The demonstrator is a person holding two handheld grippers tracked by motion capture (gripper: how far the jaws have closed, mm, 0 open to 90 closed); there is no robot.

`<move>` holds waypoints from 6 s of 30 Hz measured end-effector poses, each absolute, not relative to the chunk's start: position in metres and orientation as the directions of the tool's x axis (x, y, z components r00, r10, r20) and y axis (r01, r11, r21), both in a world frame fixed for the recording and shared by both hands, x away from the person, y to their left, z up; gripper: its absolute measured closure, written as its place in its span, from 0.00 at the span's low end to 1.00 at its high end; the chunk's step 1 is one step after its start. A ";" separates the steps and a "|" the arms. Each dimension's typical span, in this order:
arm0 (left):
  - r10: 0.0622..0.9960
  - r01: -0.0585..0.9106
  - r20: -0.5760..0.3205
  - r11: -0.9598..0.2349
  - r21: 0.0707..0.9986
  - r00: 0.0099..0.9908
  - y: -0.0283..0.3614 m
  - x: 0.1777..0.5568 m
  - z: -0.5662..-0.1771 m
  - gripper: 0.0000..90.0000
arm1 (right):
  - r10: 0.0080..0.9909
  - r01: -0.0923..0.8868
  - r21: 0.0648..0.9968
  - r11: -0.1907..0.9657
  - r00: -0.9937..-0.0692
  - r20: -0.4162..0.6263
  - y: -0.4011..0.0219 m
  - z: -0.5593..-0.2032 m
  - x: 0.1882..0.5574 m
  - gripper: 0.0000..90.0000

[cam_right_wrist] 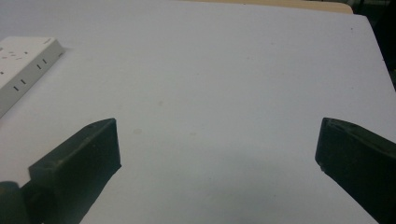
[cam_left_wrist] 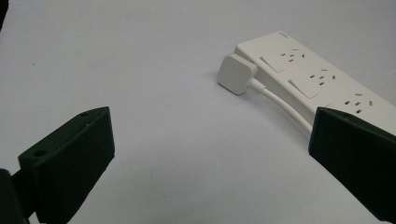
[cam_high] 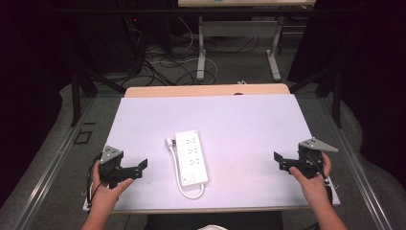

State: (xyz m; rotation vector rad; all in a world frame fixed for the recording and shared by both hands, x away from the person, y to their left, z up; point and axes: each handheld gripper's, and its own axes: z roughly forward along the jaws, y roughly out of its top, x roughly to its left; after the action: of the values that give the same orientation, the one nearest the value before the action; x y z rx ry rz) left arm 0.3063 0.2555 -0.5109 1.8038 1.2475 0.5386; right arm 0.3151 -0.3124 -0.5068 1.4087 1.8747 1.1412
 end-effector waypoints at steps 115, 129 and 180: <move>0.835 0.607 -0.191 -0.198 0.770 0.515 0.158 0.343 -0.491 0.88 | 0.928 0.475 0.867 0.153 -0.371 0.040 -0.299 -0.513 0.308 0.00; 0.824 0.619 -0.169 -0.253 0.744 0.541 0.142 0.348 -0.503 0.96 | 0.925 0.477 0.865 0.155 -0.377 0.041 -0.300 -0.513 0.308 0.00; 0.812 0.655 -0.142 -0.338 0.676 0.566 0.130 0.356 -0.531 0.99 | 0.925 0.492 0.859 0.143 -0.376 0.061 -0.301 -0.517 0.310 0.02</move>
State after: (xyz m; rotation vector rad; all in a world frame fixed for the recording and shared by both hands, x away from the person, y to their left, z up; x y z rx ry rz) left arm 0.3560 0.1302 -0.5313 2.0932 1.1692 0.2865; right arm 0.3099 -0.3013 -0.5165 1.3511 1.9340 1.1554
